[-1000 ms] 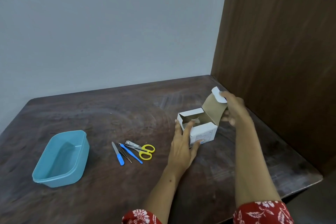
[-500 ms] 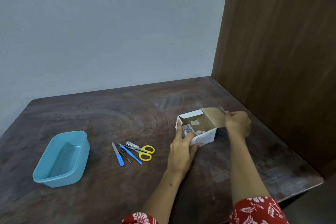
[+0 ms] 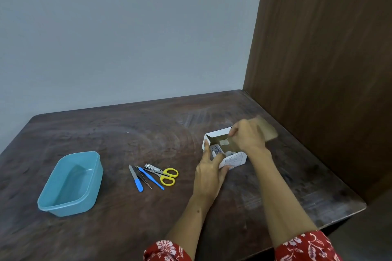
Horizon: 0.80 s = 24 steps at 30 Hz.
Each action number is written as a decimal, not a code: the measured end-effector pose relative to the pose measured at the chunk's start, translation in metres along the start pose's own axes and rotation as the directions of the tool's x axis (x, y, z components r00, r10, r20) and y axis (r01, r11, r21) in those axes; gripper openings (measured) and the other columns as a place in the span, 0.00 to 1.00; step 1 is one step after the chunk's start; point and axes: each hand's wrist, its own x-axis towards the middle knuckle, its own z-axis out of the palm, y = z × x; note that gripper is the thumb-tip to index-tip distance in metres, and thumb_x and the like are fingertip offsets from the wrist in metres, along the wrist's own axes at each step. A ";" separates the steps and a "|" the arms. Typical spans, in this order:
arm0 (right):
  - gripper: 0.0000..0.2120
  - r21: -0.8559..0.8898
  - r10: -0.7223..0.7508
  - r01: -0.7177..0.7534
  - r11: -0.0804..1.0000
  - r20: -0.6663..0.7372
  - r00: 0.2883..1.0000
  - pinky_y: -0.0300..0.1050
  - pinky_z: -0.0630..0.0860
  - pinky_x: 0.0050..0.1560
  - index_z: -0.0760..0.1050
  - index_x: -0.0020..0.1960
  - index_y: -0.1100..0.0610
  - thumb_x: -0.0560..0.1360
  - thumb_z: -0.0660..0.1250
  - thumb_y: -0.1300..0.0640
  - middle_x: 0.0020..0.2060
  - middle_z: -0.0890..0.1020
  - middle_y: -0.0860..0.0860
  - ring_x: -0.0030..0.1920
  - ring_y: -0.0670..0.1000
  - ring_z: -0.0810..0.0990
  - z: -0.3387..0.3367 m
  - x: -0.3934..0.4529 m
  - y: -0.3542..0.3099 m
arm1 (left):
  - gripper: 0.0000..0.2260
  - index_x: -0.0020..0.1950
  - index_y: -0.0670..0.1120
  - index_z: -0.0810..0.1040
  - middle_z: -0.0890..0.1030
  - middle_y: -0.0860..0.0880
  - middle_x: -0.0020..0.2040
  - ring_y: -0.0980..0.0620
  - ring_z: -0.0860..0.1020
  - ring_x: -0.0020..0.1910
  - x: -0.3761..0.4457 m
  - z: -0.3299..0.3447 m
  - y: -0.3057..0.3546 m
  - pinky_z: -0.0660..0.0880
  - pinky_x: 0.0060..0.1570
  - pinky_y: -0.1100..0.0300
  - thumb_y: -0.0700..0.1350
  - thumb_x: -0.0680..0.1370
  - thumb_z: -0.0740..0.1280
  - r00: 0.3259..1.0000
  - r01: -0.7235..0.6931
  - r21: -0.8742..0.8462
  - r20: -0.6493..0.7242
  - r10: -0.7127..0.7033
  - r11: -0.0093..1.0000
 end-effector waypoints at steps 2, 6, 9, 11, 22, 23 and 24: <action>0.09 -0.057 -0.074 0.080 0.995 0.113 0.991 0.46 0.78 0.47 0.83 0.43 0.56 0.72 0.66 0.65 0.48 0.83 0.56 0.46 0.57 0.80 0.006 -0.002 -0.008 | 0.11 0.49 0.51 0.72 0.60 0.37 0.74 0.38 0.81 0.47 -0.001 -0.001 0.002 0.78 0.43 0.51 0.46 0.71 0.71 1.000 0.012 -0.003 0.010 -0.012 1.000; 0.10 -0.221 -0.076 0.129 0.967 0.232 0.970 0.45 0.71 0.44 0.76 0.55 0.63 0.74 0.63 0.66 0.54 0.79 0.59 0.50 0.58 0.78 0.017 -0.005 -0.019 | 0.12 0.53 0.49 0.74 0.58 0.39 0.75 0.38 0.80 0.51 -0.001 -0.003 0.002 0.77 0.48 0.49 0.44 0.71 0.70 0.999 0.042 -0.015 0.030 -0.041 0.999; 0.10 -0.308 -0.073 0.149 0.940 0.247 0.966 0.46 0.73 0.49 0.73 0.56 0.62 0.75 0.60 0.65 0.57 0.78 0.58 0.56 0.58 0.77 0.026 -0.004 -0.020 | 0.13 0.55 0.48 0.76 0.57 0.39 0.76 0.40 0.81 0.50 -0.001 -0.003 0.002 0.77 0.49 0.50 0.43 0.72 0.70 0.999 0.038 -0.006 0.037 -0.038 0.999; 0.10 -0.333 -0.056 0.141 0.932 0.253 0.966 0.45 0.73 0.49 0.74 0.56 0.61 0.76 0.60 0.64 0.57 0.79 0.57 0.56 0.56 0.78 0.029 -0.001 -0.020 | 0.12 0.55 0.47 0.77 0.57 0.39 0.75 0.40 0.81 0.48 -0.001 -0.005 0.002 0.77 0.48 0.51 0.43 0.72 0.69 0.998 0.043 0.000 0.042 -0.043 0.999; 0.05 0.069 -0.012 -0.001 0.998 0.186 0.983 0.48 0.79 0.48 0.81 0.43 0.59 0.71 0.66 0.64 0.44 0.82 0.56 0.45 0.55 0.80 0.017 0.008 -0.002 | 0.12 0.53 0.52 0.74 0.56 0.40 0.76 0.37 0.79 0.52 0.000 -0.007 0.006 0.76 0.47 0.50 0.45 0.72 0.71 0.997 0.074 0.009 0.034 -0.075 0.997; 0.06 0.145 -0.021 -0.005 0.989 0.178 0.984 0.46 0.78 0.47 0.81 0.39 0.57 0.72 0.66 0.64 0.42 0.82 0.54 0.44 0.54 0.80 0.014 0.007 0.001 | 0.11 0.53 0.48 0.76 0.56 0.40 0.76 0.37 0.79 0.51 0.000 -0.007 0.006 0.76 0.46 0.51 0.46 0.72 0.71 0.996 0.084 0.016 0.041 -0.085 0.996; 0.08 0.217 -0.026 -0.011 0.976 0.165 0.986 0.45 0.77 0.46 0.79 0.37 0.55 0.73 0.66 0.64 0.40 0.82 0.53 0.43 0.52 0.80 0.011 0.005 0.003 | 0.11 0.53 0.46 0.77 0.57 0.40 0.76 0.37 0.80 0.50 0.000 -0.006 0.005 0.76 0.45 0.51 0.46 0.72 0.71 0.996 0.082 0.021 0.038 -0.083 0.996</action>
